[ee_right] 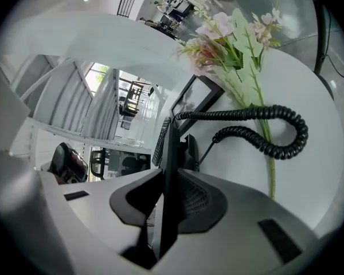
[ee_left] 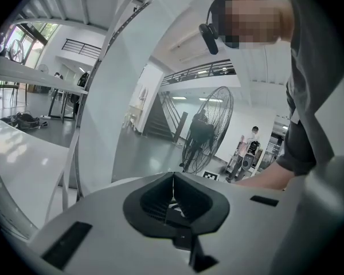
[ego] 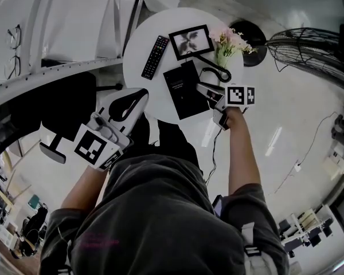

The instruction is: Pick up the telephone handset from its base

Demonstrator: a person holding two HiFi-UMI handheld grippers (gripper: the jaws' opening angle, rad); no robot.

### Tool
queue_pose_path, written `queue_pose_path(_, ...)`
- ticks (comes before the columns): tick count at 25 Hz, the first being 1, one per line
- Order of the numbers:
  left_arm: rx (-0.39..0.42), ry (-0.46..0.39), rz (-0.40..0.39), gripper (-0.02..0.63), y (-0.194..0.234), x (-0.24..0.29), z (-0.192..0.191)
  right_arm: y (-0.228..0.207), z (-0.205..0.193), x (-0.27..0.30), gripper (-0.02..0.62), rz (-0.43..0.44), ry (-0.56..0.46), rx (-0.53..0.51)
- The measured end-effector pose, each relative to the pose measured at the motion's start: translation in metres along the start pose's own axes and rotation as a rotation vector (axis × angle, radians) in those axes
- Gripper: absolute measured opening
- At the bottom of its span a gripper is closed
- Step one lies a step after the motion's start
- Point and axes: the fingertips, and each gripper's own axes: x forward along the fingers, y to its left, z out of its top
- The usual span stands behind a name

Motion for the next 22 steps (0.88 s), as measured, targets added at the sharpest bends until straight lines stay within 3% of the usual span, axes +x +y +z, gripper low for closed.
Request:
queue_pose_path(13, 0.032, -0.025, -0.029, 0.018, -0.004, -0.005, 0.015, 0.025, 0.024, -0.032, 0.078, 0.013, -0.114, -0.057)
queue_pose_path(22, 0.084, -0.077, -0.054, 0.018, -0.008, -0.018, 0.049, 0.101, 0.049, -0.082, 0.078, 0.119, -0.309, -0.143)
